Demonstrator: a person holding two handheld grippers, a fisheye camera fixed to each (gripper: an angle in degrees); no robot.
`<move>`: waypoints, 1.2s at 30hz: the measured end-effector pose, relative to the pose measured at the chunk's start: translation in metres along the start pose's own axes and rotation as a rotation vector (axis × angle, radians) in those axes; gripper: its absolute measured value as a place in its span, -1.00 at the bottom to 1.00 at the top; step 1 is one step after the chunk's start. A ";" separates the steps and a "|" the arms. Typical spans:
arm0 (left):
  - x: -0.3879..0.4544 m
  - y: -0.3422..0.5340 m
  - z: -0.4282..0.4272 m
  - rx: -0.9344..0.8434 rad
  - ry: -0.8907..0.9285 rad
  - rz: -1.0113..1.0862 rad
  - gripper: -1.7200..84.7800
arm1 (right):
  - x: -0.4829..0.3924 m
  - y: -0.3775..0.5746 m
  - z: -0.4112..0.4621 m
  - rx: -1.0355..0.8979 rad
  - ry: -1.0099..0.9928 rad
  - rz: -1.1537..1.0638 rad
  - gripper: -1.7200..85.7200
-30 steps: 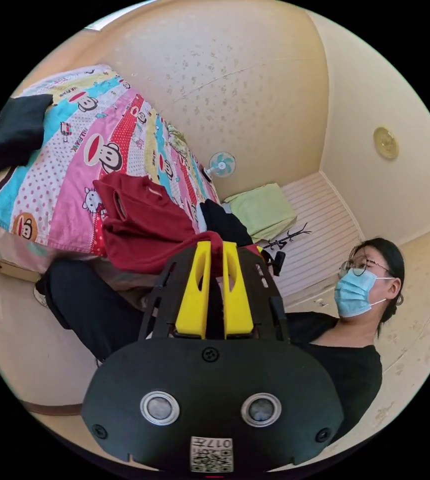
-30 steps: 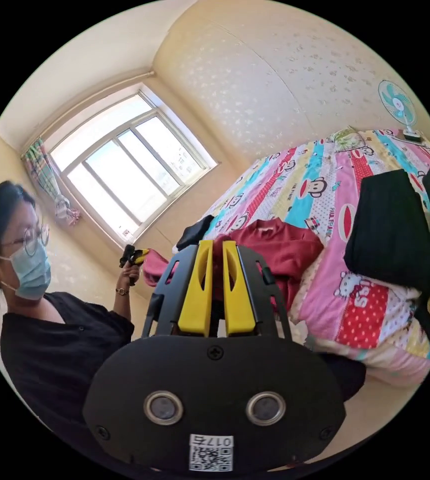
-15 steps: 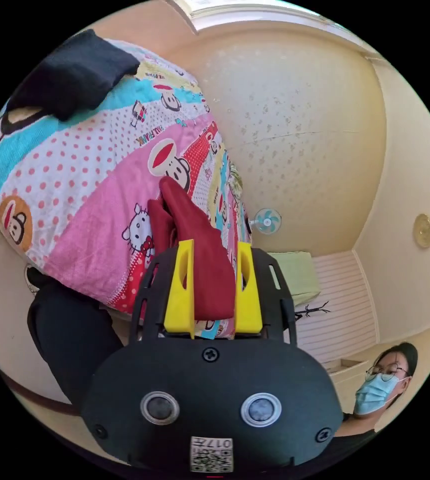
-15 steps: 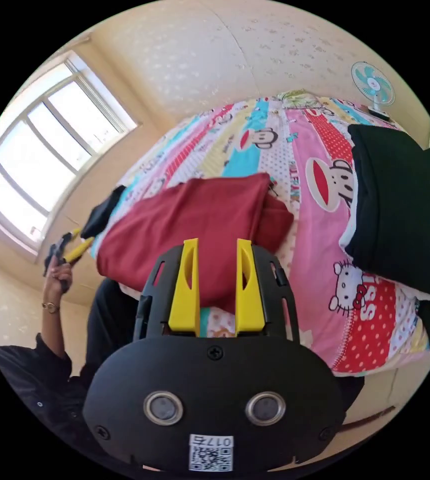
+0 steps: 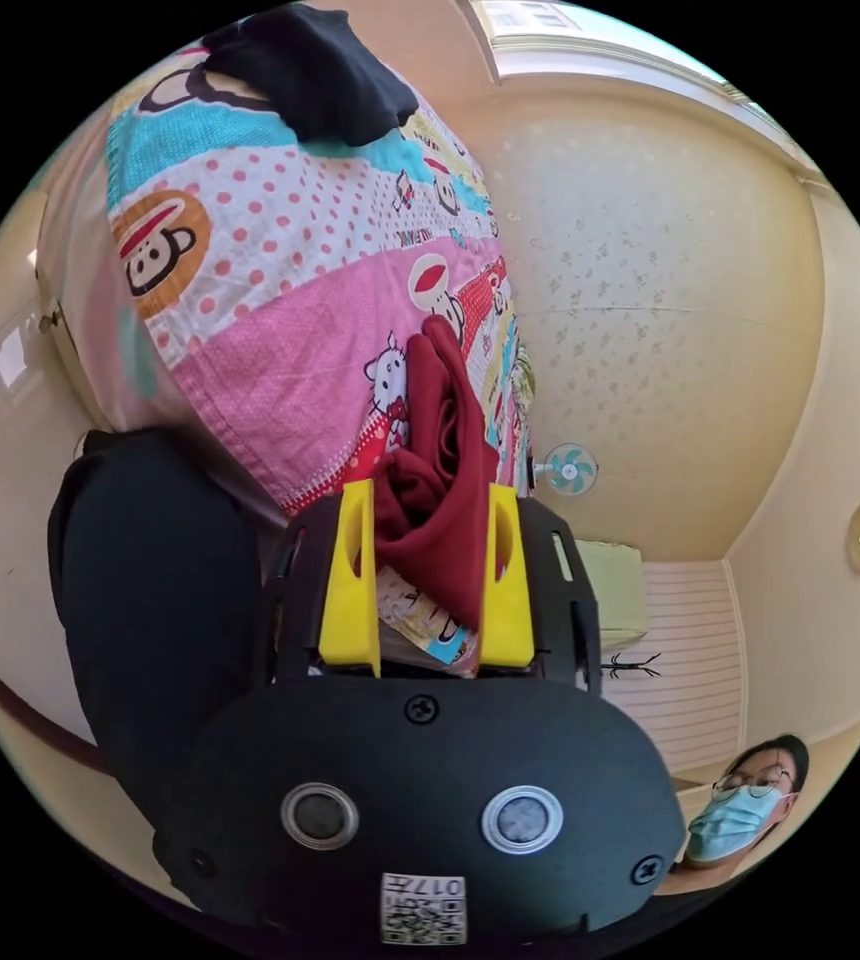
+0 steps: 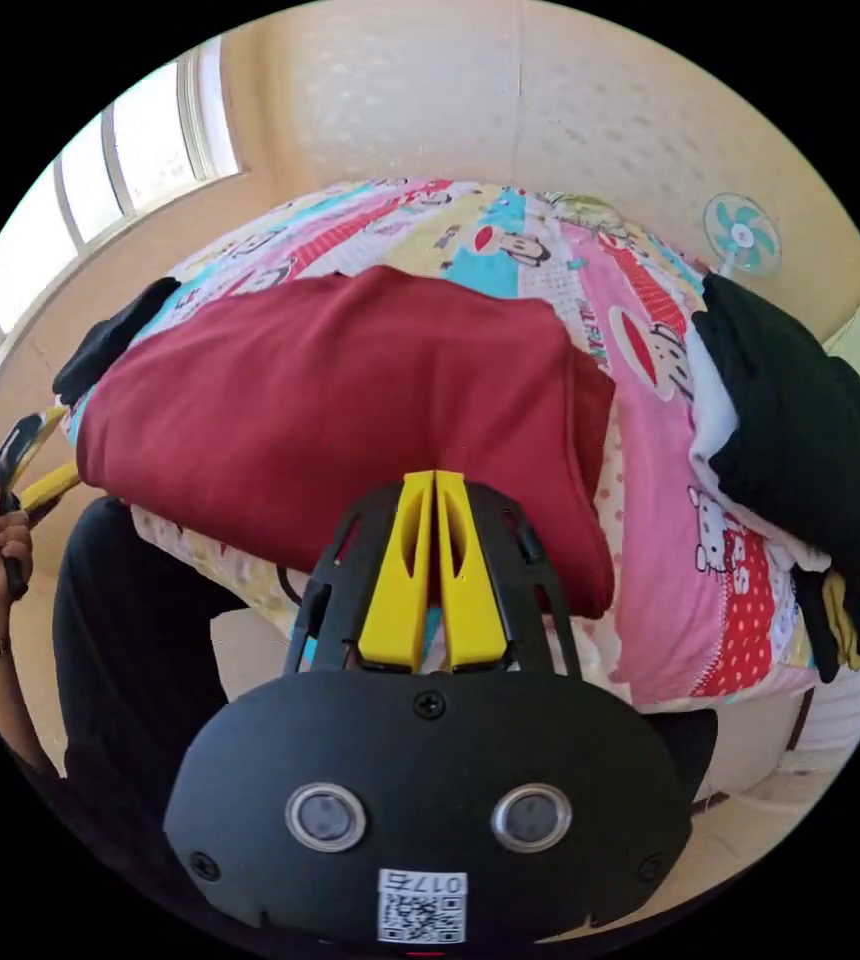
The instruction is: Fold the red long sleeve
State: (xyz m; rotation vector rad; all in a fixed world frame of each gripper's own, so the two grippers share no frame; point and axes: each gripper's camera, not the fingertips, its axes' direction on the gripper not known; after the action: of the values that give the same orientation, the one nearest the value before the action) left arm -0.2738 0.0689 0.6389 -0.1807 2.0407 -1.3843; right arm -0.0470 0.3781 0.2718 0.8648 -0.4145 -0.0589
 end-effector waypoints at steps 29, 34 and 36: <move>-0.011 0.043 0.085 0.225 -0.325 -0.111 -0.49 | 0.038 0.059 -0.038 0.245 -0.412 0.085 -0.95; -0.032 0.072 0.095 0.236 -0.119 -0.113 -0.55 | 0.037 0.058 -0.047 0.248 -0.420 0.089 -0.95; -0.043 0.075 0.101 0.241 -0.068 -0.140 -0.59 | 0.036 0.058 -0.053 0.250 -0.426 0.090 -0.95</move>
State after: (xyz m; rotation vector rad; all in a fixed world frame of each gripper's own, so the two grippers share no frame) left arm -0.1639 0.0419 0.5699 -0.2662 1.8165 -1.6734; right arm -0.0004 0.4463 0.2970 1.0815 -0.8727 -0.1109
